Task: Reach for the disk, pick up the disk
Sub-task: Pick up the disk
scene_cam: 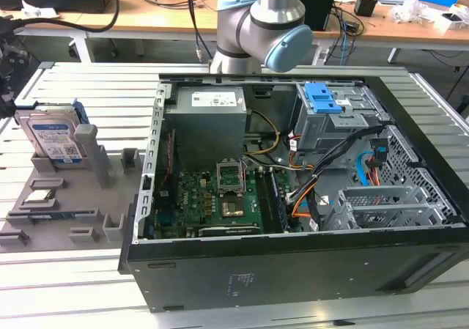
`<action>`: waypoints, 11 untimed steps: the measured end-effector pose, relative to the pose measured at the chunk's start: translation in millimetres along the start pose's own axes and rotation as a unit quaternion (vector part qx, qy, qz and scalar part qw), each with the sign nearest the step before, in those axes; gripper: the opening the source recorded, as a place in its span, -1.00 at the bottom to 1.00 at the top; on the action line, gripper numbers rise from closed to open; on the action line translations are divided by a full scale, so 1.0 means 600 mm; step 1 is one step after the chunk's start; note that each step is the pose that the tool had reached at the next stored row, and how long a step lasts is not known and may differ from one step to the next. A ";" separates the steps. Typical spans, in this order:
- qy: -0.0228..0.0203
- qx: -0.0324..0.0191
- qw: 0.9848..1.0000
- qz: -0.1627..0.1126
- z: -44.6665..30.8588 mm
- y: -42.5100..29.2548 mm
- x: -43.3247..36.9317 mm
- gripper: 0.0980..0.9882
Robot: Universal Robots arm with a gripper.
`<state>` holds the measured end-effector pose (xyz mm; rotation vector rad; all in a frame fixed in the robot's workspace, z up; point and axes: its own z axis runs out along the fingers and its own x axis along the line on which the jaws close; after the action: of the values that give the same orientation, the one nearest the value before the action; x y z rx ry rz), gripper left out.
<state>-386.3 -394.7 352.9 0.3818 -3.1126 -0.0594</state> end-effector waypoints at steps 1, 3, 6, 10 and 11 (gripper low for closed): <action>0.000 0.000 1.000 -0.004 0.000 0.000 0.000 -0.98; 0.000 0.000 1.000 -0.011 0.000 0.000 0.000 -0.98; 0.001 0.000 1.000 -0.030 0.000 0.000 0.000 -0.98; 0.002 0.000 0.999 -0.047 0.000 0.000 0.000 -0.98; 0.002 0.000 0.999 -0.053 0.000 0.000 0.000 -0.98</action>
<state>-386.3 -394.7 352.9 0.5447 -3.0862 -0.0588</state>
